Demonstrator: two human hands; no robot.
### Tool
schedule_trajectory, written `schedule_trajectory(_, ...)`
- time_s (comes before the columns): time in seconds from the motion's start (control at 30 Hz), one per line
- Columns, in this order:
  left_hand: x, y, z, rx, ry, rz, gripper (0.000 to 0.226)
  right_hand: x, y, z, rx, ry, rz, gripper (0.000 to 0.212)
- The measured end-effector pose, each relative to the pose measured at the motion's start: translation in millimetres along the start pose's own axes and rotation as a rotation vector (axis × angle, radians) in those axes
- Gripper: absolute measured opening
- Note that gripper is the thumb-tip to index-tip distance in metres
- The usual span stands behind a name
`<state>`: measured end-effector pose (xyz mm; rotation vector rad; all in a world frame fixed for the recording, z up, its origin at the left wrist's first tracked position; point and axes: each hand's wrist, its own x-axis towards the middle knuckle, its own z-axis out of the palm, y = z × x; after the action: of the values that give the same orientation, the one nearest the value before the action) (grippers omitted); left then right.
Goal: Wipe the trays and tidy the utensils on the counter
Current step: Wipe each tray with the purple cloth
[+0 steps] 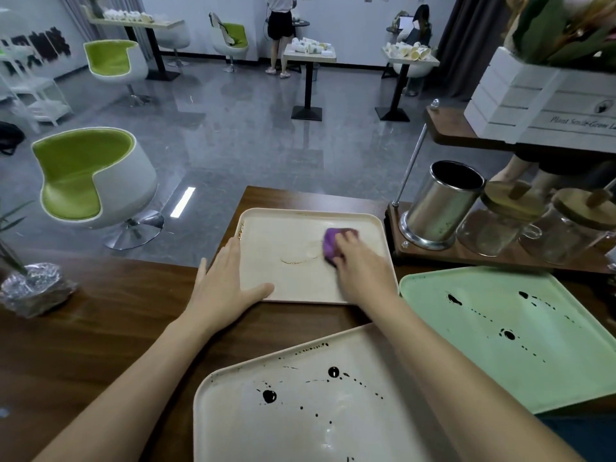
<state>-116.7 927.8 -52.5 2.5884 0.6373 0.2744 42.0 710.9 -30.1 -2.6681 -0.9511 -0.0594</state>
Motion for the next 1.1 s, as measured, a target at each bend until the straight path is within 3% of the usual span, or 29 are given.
schedule_trajectory(0.07,-1.2,0.5,0.7,0.002,0.005,0.006,0.109,15.2,16.8,1.1,-0.061,0.06,0.098,0.029)
schedule_trajectory(0.17,-2.4,3.2,0.5,0.009,0.009,0.002,0.11,29.4,-0.9,12.1,-0.03,0.076,0.101,0.036)
schedule_trajectory(0.27,-1.5,4.0,-0.1,0.007,0.022,0.0,0.111,21.0,-50.2,21.8,0.069,-0.007,-0.055,0.045)
schedule_trajectory(0.37,-0.7,4.6,-1.8,-0.029,0.025,0.005,0.107,-6.3,-72.9,18.9,0.113,-0.055,-0.242,0.04)
schedule_trajectory(0.5,-2.5,3.8,-2.1,-0.012,0.021,-0.003,0.11,-18.3,-24.4,4.9,0.138,-0.103,-0.211,0.043)
schedule_trajectory(0.6,-2.5,3.9,-0.5,0.014,0.025,-0.009,0.112,11.4,14.1,-6.0,0.026,-0.011,-0.009,0.033)
schedule_trajectory(0.67,-3.0,5.4,-0.6,0.024,0.025,-0.005,0.112,29.7,14.1,-3.8,-0.009,0.044,0.033,0.03)
schedule_trajectory(0.93,-4.8,6.0,-1.0,0.085,-0.007,-0.015,0.112,79.9,-92.0,42.9,0.072,0.022,-0.19,0.022)
schedule_trajectory(1.1,-6.4,6.4,-2.9,0.109,-0.013,-0.03,0.108,80.1,-73.6,34.0,0.078,0.018,-0.213,0.011)
